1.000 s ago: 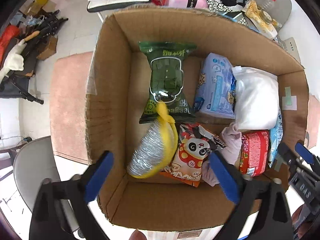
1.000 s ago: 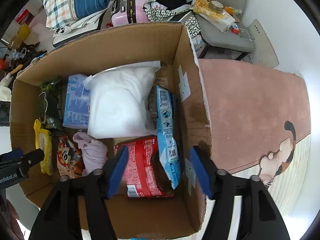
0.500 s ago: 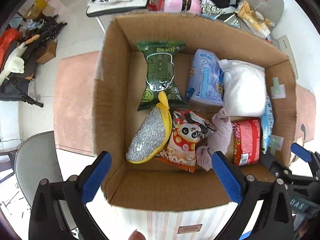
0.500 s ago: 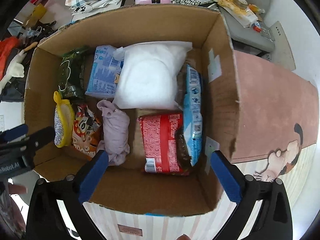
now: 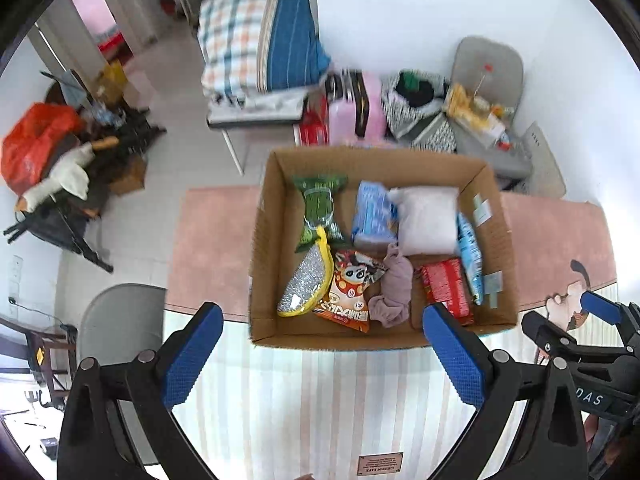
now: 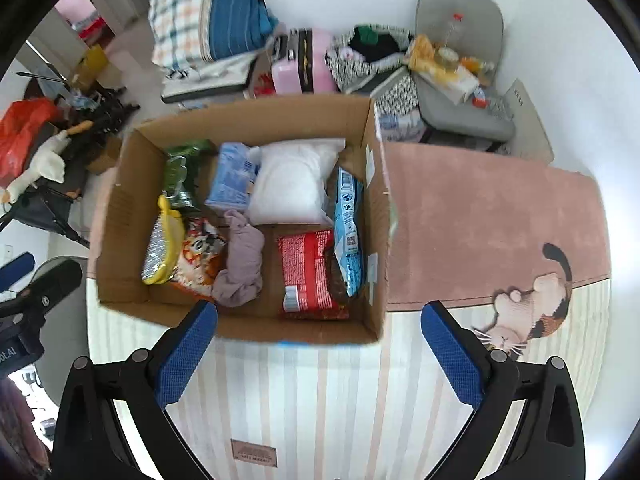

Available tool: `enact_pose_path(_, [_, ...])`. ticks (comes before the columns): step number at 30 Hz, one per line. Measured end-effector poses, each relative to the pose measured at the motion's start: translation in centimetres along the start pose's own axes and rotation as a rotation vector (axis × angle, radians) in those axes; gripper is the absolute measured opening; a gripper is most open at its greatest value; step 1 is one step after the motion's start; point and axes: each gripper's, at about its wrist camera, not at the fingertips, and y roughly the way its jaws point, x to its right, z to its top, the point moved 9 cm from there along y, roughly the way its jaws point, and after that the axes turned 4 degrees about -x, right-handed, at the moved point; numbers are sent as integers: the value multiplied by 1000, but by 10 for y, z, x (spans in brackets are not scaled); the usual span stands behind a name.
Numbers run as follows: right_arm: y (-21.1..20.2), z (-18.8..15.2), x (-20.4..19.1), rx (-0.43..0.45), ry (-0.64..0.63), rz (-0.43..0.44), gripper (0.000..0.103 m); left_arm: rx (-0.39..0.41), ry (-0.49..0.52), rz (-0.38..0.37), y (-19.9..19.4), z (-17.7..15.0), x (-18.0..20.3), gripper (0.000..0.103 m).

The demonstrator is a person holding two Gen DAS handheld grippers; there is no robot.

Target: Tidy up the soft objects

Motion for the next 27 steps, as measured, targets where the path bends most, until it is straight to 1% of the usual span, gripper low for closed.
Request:
enact_pose_path(7, [-76,-33,3,121,-7,22,103,95,1,-3,-65,-28,3,103])
enact_pose_path(9, [-102,-46,5,168,-1,30,103,122,-6,-15,-85,-39,5,103])
enact_pose_path(13, [-144,-71,7,228,4,35,103,166,-12,-25,-118,-58,8,103])
enact_pose_path(19, [-199,-104,2,304,-7,45,103,200,-1,-53,-158,-87,15,103])
enact_pose_path(21, [-217,-115,0,324,-7,60,103,213,0,-41,-169,-95,16,103])
enact_pose_path(23, [-232,-123,-2,343,-14,65,103,225,1,-46,-179,-102,16,103])
enact_pose_path(27, [-264,-140,-3,392,-28,55,103,251,4,-46,-199,-113,20,103])
